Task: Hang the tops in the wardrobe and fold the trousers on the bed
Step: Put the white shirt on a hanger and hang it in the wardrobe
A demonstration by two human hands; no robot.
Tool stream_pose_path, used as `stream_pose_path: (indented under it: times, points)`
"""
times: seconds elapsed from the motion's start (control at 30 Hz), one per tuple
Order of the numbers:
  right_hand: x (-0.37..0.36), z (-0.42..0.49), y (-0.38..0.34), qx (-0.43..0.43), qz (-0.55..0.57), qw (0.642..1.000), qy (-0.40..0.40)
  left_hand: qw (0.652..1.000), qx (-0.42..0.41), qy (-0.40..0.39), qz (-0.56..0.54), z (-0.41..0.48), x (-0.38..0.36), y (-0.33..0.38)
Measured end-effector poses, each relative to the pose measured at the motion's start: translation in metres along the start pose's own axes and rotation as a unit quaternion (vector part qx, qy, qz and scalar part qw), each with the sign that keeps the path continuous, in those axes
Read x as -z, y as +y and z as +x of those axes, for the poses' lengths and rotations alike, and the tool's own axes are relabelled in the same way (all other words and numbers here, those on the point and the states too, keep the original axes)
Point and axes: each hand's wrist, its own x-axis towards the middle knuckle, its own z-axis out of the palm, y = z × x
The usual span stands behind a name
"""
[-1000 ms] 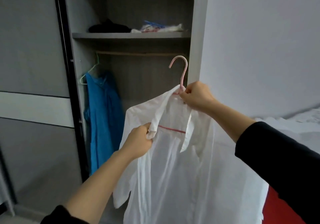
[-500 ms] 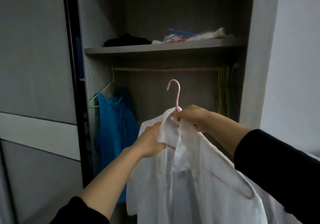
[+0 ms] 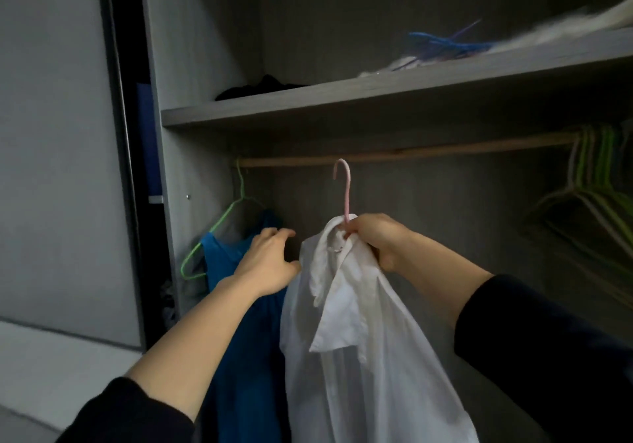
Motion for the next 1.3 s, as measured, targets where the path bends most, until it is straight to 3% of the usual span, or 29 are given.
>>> stream_pose_path:
  times: [0.17, 0.4, 0.63, 0.9, 1.07, 1.3]
  points:
    - [-0.037, 0.068, -0.037, 0.033, -0.048, 0.997, 0.052, 0.997, -0.016, 0.065, 0.023, 0.090, 0.026, -0.055]
    - [-0.087, 0.162, -0.055, 0.061, 0.003, 0.992, 0.108, 0.994, -0.011, 0.102, 0.046, 0.182, 0.040, -0.096]
    - [-0.129, 0.213, -0.065, 0.062, 0.015, 0.993, 0.097, 0.993, 0.012, 0.109, 0.040, 0.239, 0.047, -0.114]
    - [-0.157, 0.244, -0.049, 0.052, -0.001, 0.996, 0.068, 0.979, 0.011, 0.199, 0.048, 0.253, 0.041, -0.119]
    - [-0.165, 0.246, -0.041, 0.058, -0.091, 0.993, 0.045, 0.978, 0.002, 0.203, 0.053, 0.256, 0.040, -0.120]
    - [-0.143, 0.239, -0.028, 0.180, -0.154, 0.971, 0.030, 0.989, 0.000, 0.134, 0.062, 0.256, 0.048, -0.118]
